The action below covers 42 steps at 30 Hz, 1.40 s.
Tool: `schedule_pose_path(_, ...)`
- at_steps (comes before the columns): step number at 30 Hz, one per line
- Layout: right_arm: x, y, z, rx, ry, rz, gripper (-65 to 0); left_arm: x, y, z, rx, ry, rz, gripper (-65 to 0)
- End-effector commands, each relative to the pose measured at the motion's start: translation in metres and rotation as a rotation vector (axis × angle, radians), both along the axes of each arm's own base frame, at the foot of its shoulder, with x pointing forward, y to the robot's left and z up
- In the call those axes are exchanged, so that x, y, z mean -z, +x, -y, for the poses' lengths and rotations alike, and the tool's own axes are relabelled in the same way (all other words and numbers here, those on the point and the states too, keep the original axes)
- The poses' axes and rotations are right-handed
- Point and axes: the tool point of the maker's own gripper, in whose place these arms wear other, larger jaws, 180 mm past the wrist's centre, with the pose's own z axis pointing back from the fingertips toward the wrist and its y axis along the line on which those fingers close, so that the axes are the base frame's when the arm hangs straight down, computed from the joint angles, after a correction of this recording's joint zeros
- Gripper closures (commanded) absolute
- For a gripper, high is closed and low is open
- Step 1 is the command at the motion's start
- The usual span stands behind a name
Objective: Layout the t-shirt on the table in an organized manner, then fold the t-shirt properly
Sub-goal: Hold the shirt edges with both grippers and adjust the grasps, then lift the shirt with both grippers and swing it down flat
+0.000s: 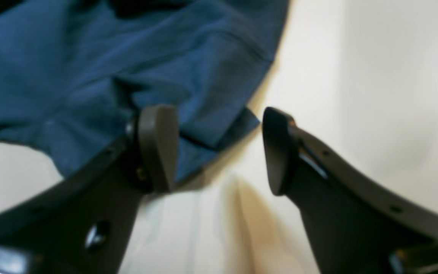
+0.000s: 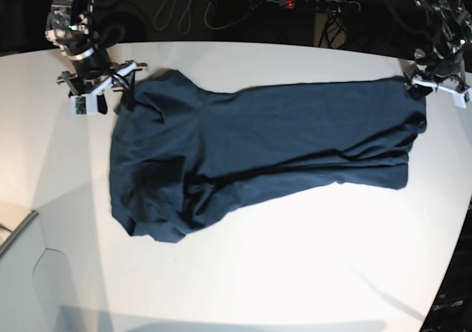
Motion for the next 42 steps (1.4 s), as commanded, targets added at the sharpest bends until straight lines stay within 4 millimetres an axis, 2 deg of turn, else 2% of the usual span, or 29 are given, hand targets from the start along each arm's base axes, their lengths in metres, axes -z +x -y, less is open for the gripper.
schedule_pose_path(1, -0.014, 0.014, -0.001, -0.005, 0.008, 0.065, -35.6, -0.004, 0.001, -0.004, 0.001, 0.004, 0.003, -29.3)
schedule_pose_path(6, -0.013, 0.033, 0.004, 0.01, 0.012, 0.079, -35.6, -0.007, 0.01, -0.004, 0.002, 0.004, 0.018, -3.5)
schedule_pose_path(7, -0.012, 0.036, 0.005, 0.014, 0.015, 0.08, -35.6, -0.007, 0.011, -0.003, 0.003, 0.002, 0.017, 0.0)
schedule_pose_path(11, -0.008, 0.054, 0.006, 0.024, 0.028, 0.085, -35.6, -0.007, 0.011, -0.003, 0.003, 0.001, 0.016, -0.5)
schedule_pose_path(19, 0.011, 0.084, 0.019, 0.049, 0.039, 0.049, -35.6, -0.007, 0.011, -0.003, 0.002, 0.001, 0.018, -0.1)
schedule_pose_path(22, 0.024, 0.082, 0.031, 0.056, 0.025, 0.007, -35.6, -0.007, 0.012, -0.004, 0.002, 0.003, 0.02, -0.1)
schedule_pose_path(28, 0.042, 0.069, 0.031, 0.059, 0.032, -0.047, -34.4, -0.009, 0.012, -0.007, -0.002, 0.009, 0.024, -0.1)
schedule_pose_path(29, 0.044, 0.064, 0.031, 0.056, 0.032, -0.056, -32.9, -0.009, 0.012, -0.007, -0.002, 0.011, 0.024, -0.1)
schedule_pose_path(31, 0.047, 0.058, 0.03, 0.052, 0.03, -0.066, -25.4, -0.01, 0.013, -0.007, -0.001, 0.01, 0.028, -0.1)
schedule_pose_path(35, 0.047, 0.047, 0.03, 0.047, 0.023, -0.071, -0.9, -0.014, 0.016, -0.007, 0.004, 0.013, 0.038, -0.1)
schedule_pose_path(38, 0.033, 0.04, 0.032, 0.036, 0.002, -0.04, 0.0, -0.019, 0.026, -0.007, 0.001, 0.01, 0.059, -0.1)
schedule_pose_path(42, 0.001, 0.032, 0.029, 0.001, -0.037, 0.032, 0.0, -0.024, 0.03, -0.009, 0.004, 0.019, 0.072, -0.1)
